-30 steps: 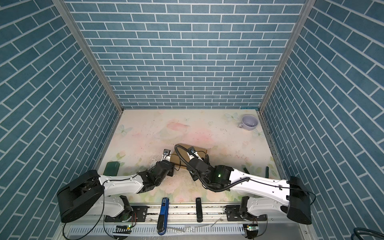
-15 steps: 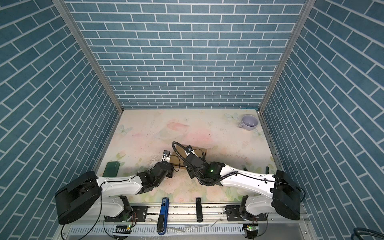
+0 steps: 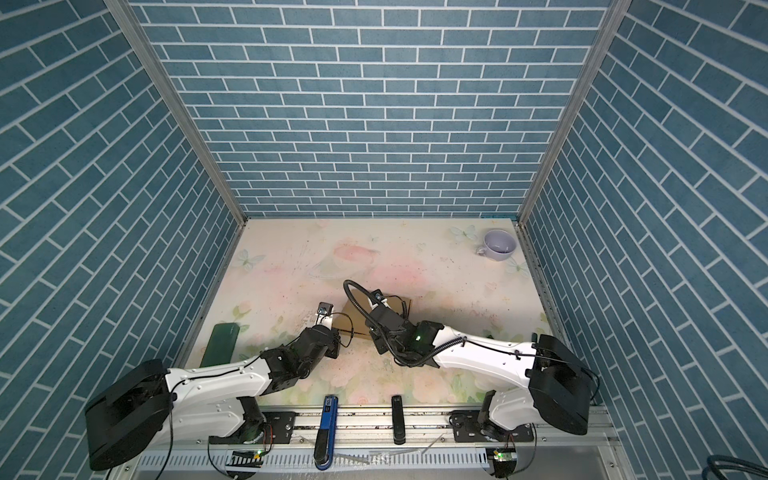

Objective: Fold the paper box

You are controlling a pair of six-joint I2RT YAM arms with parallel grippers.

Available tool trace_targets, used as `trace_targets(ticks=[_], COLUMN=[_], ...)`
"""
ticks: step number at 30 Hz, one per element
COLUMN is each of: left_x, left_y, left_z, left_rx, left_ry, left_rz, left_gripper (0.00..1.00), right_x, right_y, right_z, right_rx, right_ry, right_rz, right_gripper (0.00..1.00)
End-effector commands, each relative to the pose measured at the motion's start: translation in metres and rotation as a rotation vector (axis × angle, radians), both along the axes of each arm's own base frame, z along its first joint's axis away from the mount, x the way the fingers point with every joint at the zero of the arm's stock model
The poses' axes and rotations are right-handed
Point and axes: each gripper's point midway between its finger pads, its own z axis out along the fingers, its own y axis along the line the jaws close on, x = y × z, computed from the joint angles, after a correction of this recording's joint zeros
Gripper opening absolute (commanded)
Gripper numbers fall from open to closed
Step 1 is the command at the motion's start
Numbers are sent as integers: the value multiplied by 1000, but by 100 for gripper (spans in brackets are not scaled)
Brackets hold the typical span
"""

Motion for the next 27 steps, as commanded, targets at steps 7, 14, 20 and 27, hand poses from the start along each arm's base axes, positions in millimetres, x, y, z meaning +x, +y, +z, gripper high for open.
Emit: trace_targets(ticks=[7,14,20,27], left_x=[-13,-22,-23,-12], left_y=[20,49,59,46], left_z=[1,13,29,55], left_rx=[26,35,26,45], left_ry=[18,19,-15,-68], left_rz=[24,106,130,90], left_gripper=[24,30,36,44], right_x=[-1,2,4,6], right_y=[-6,-9,-14,-21], right_z=[-24,-34,-47,-59], right_rx=[-8,-13,-34,-48], right_ry=[49,65,88,113], right_rz=[-28,-48,-63,-77], right_gripper=[38,37,36,35])
